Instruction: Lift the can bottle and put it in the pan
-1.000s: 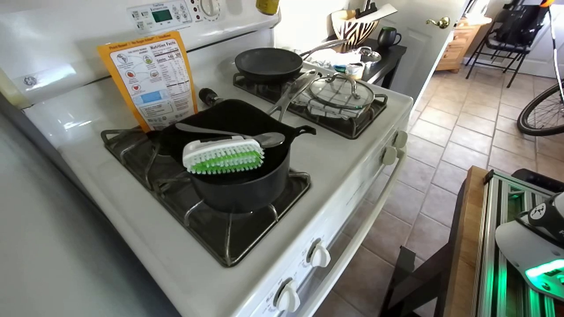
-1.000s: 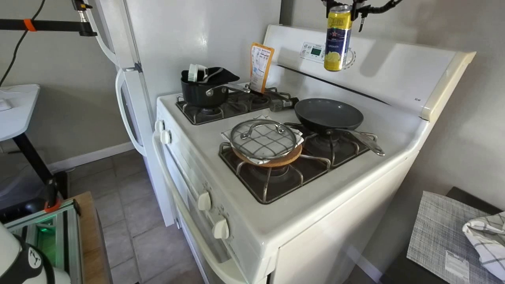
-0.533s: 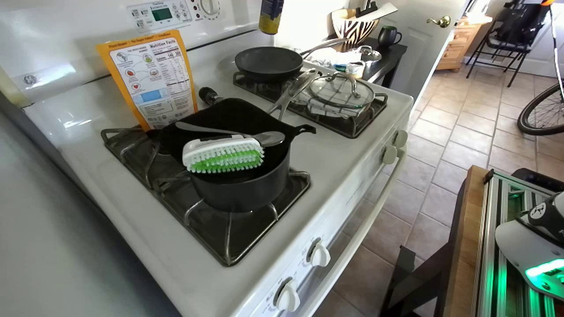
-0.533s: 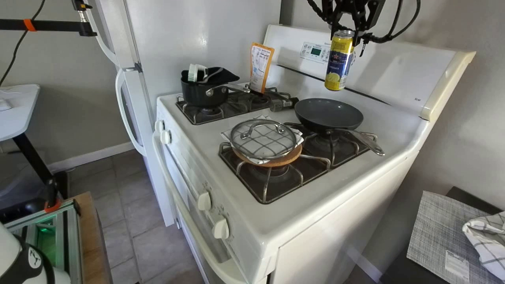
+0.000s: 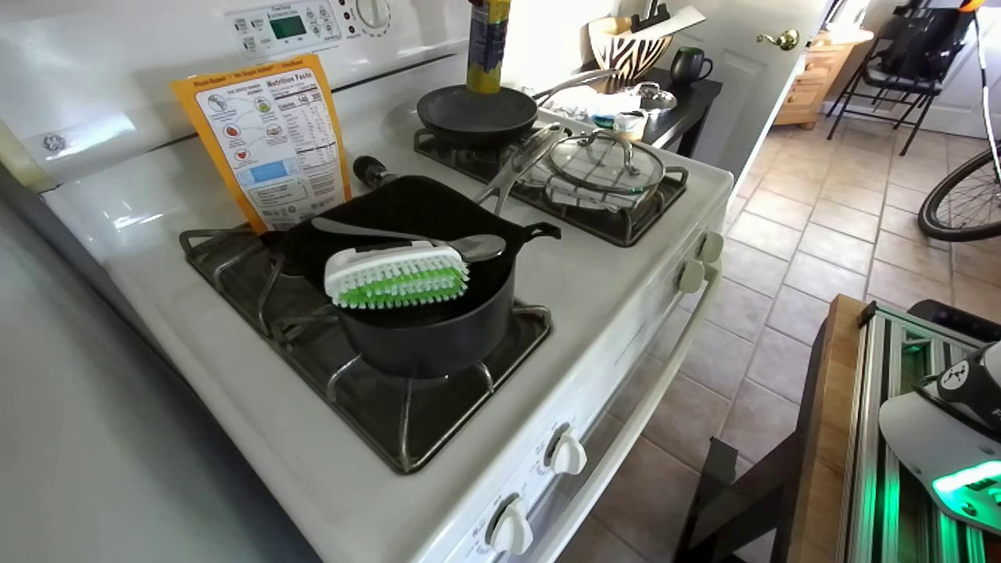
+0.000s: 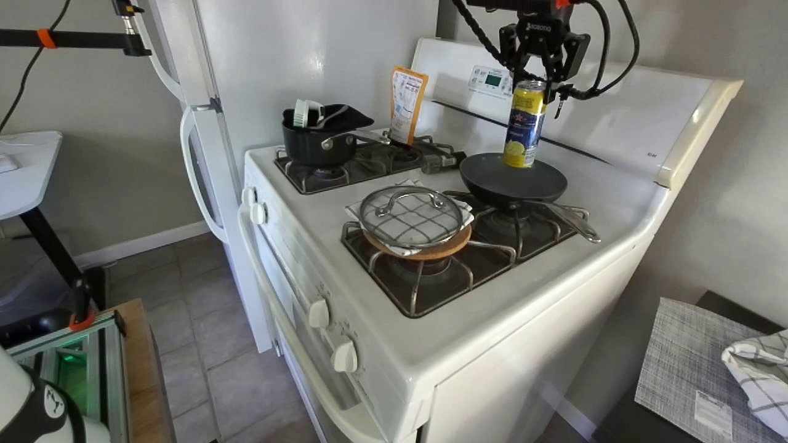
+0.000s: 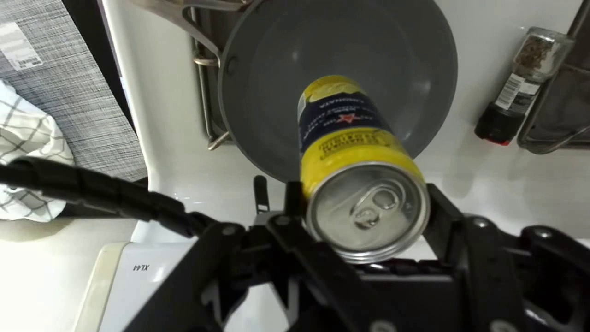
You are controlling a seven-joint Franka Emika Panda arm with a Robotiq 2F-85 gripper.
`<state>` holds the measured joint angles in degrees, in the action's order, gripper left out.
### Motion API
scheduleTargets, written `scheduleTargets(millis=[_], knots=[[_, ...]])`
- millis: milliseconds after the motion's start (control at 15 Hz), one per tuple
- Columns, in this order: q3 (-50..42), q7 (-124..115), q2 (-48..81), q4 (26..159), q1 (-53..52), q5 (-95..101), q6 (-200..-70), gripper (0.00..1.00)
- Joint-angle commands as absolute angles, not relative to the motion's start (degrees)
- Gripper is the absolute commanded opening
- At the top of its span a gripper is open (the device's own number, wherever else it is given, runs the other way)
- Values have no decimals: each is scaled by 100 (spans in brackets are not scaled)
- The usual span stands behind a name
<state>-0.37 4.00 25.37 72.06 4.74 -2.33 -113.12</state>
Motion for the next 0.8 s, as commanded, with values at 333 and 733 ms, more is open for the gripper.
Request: scheduleTargets(millis=[333,733], knots=[[-126,63,2837,6983,294,83,-11142,38],[-125,17,2894,6980,269,111,-11058,38]])
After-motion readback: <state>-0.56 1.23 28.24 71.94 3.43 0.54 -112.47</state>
